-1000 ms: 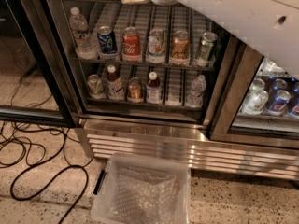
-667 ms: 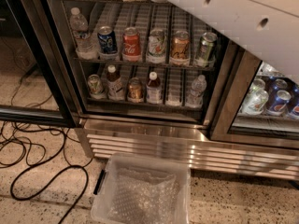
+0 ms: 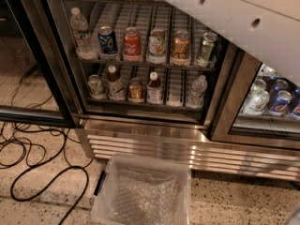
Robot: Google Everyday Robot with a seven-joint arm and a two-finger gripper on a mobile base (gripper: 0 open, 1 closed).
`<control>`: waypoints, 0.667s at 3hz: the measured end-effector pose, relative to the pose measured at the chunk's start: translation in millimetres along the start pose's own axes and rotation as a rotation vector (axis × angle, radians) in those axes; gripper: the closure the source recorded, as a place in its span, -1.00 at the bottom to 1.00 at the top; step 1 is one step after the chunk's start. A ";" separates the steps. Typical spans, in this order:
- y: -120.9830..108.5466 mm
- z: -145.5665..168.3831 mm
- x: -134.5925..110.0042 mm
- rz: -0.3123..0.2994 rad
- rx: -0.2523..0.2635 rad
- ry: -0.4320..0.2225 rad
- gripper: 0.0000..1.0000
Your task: Pick redbull can from top shelf of fridge
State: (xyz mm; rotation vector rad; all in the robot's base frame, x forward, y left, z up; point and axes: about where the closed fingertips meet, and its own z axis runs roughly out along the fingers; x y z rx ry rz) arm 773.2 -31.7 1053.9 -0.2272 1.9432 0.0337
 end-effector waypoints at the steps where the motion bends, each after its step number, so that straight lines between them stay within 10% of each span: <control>1: 1.0 2.4 -3.0 0.030 -0.013 -0.022 -1.00; 2: 2.1 6.8 -12.8 0.060 -0.008 -0.056 -1.00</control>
Offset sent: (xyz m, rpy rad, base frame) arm 0.0203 0.0080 0.0162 0.1100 -0.0845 -0.0322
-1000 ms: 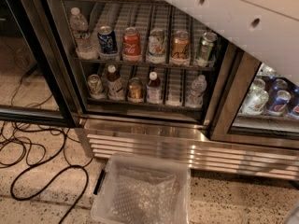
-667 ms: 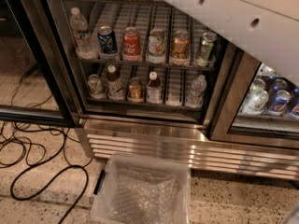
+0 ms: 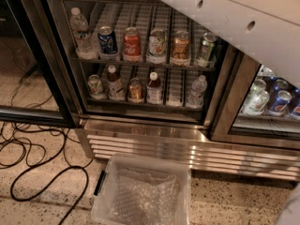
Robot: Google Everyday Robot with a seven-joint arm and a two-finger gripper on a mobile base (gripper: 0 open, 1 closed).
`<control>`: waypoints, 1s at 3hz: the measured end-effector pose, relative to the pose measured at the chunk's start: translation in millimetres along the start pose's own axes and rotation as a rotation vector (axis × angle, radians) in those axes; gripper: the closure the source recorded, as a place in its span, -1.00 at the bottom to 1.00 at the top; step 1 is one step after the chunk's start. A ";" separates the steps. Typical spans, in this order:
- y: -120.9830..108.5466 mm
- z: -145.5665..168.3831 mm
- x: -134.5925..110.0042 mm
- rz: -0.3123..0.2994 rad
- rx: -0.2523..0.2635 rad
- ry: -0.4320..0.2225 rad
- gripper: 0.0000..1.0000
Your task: Pick redbull can from top shelf of fridge
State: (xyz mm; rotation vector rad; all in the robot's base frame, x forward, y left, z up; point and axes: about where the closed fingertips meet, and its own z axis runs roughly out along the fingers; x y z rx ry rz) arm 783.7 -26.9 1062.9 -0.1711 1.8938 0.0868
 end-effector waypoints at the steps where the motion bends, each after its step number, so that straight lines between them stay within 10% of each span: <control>1: -2.0 2.8 -6.2 0.021 0.019 -0.023 -0.62; 2: -10.8 11.3 -11.5 0.041 0.052 -0.048 -0.18; 3: -11.6 13.7 -12.6 0.034 0.053 -0.055 -0.20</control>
Offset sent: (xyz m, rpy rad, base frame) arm 0.0150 -0.0043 0.0071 0.0334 -0.0436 -0.0669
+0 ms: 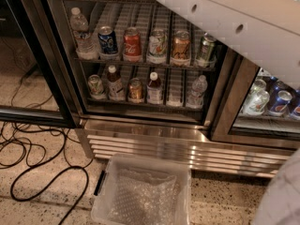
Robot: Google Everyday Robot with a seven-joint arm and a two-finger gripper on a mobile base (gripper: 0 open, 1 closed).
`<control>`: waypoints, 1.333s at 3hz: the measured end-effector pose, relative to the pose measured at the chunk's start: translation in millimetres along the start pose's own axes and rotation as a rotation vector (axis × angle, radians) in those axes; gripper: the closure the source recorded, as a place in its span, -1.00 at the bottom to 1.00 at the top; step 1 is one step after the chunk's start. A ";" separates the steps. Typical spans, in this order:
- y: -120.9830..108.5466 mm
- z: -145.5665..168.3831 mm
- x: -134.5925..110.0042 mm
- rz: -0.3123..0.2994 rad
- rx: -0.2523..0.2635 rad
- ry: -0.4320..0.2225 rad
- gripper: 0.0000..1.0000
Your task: Pick redbull can from top shelf of fridge
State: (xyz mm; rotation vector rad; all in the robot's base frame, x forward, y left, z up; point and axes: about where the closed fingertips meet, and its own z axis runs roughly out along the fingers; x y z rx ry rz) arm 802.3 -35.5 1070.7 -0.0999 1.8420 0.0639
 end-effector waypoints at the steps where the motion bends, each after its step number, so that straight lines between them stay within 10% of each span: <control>1: 0.7 2.4 -1.1 -0.007 -0.004 -0.006 -0.38; 4: -2.3 21.9 -8.2 -0.021 0.010 -0.039 -0.42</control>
Offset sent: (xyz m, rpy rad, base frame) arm 0.0151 0.0009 0.0060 -0.0089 -0.0411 0.0067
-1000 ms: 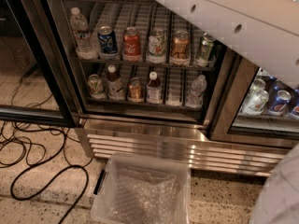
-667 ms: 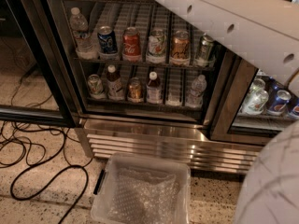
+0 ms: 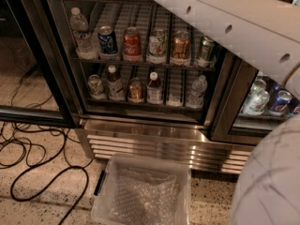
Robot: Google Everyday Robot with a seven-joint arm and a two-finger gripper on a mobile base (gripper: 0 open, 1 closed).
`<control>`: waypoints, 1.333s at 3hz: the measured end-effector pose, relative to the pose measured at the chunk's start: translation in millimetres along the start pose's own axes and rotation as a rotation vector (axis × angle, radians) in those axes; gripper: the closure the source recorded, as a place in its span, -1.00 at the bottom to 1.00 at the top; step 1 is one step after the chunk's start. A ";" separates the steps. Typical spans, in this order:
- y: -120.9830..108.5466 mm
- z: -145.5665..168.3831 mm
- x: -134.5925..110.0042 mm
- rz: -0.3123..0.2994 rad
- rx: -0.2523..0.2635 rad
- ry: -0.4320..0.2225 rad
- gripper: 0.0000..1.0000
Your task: Pick redbull can from top shelf of fridge
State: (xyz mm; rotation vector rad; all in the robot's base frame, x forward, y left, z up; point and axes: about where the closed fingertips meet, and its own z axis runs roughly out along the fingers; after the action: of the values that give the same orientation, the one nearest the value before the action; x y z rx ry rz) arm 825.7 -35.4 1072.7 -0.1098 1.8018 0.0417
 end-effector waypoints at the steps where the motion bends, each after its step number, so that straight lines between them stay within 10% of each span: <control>1: -0.9 12.8 1.5 -0.017 0.010 -0.006 -0.40; 4: -9.6 42.8 -5.4 -0.043 0.053 -0.034 -0.40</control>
Offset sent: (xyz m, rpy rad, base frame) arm 0.0386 -0.0043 -0.0044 -0.0486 -0.0391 -0.0340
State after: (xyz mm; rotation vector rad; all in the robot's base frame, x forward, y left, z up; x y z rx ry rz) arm 869.4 -41.0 1068.3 -0.1095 1.7643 -0.0346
